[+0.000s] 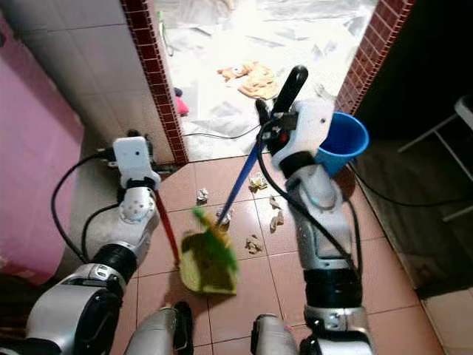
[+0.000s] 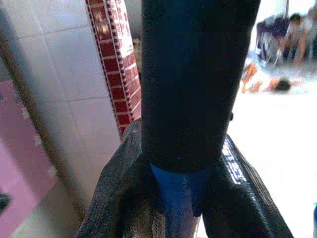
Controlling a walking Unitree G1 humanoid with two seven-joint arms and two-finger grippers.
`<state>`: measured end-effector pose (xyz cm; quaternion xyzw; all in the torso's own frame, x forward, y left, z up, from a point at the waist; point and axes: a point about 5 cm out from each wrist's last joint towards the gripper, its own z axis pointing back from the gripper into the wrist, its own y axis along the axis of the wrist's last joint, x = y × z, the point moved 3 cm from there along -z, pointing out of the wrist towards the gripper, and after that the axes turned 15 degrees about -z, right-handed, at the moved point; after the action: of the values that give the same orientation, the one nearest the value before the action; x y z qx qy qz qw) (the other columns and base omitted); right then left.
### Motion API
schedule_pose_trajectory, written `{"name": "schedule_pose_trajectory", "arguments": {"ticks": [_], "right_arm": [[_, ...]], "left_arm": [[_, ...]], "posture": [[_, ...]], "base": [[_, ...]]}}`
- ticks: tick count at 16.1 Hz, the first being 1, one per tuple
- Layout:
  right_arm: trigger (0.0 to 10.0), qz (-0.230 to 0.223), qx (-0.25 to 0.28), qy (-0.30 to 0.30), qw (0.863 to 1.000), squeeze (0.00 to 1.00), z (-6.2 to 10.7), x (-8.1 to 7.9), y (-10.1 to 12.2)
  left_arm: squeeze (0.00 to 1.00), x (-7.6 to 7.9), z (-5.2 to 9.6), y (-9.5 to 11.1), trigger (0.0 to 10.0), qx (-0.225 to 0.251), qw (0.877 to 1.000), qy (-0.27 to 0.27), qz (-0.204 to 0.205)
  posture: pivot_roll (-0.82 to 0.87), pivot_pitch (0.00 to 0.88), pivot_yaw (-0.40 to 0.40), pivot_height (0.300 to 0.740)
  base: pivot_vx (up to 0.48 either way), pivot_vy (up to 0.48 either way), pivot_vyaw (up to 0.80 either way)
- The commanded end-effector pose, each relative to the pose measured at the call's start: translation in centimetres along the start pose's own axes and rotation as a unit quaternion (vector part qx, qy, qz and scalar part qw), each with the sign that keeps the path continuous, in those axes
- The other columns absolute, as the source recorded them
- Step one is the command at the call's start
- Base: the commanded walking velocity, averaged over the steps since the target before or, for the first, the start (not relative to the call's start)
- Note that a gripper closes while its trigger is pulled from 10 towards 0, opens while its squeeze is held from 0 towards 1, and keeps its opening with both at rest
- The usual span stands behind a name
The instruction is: Sweep floor
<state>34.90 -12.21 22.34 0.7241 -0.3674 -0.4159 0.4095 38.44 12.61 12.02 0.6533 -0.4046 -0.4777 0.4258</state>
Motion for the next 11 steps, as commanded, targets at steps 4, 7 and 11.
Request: {"name": "schedule_pose_trajectory", "arguments": {"ticks": [4, 7, 11], "right_arm": [[10.0, 0.11, 0.043, 0.02, 0.993, 0.0, -0.7, -0.1, 2.5], [10.0, 0.133, 0.036, 0.009, 0.99, 0.0, -0.1, 0.7, 1.4], [10.0, 0.096, 0.0, -0.01, 0.995, 0.0, 1.4, 1.2, -2.0]], "left_arm": [[0.0, -0.4, -0.3, 0.9, 10.0, 0.021, 1.0, 0.004, 0.017], [0.0, -0.4, -0.1, 0.4, 10.0, 0.013, 1.0, 0.001, 0.018], [0.0, -0.4, 0.0, -0.1, 10.0, -0.004, 1.0, 0.01, 0.025]], "posture": [[-0.15, 0.093, 0.041, 0.74], [-0.14, 0.096, 0.043, 0.74], [-0.14, 0.099, 0.044, 0.74]], "base": [[0.0, 0.0, 0.0], [0.0, 0.0, 0.0], [0.0, 0.0, 0.0]]}}
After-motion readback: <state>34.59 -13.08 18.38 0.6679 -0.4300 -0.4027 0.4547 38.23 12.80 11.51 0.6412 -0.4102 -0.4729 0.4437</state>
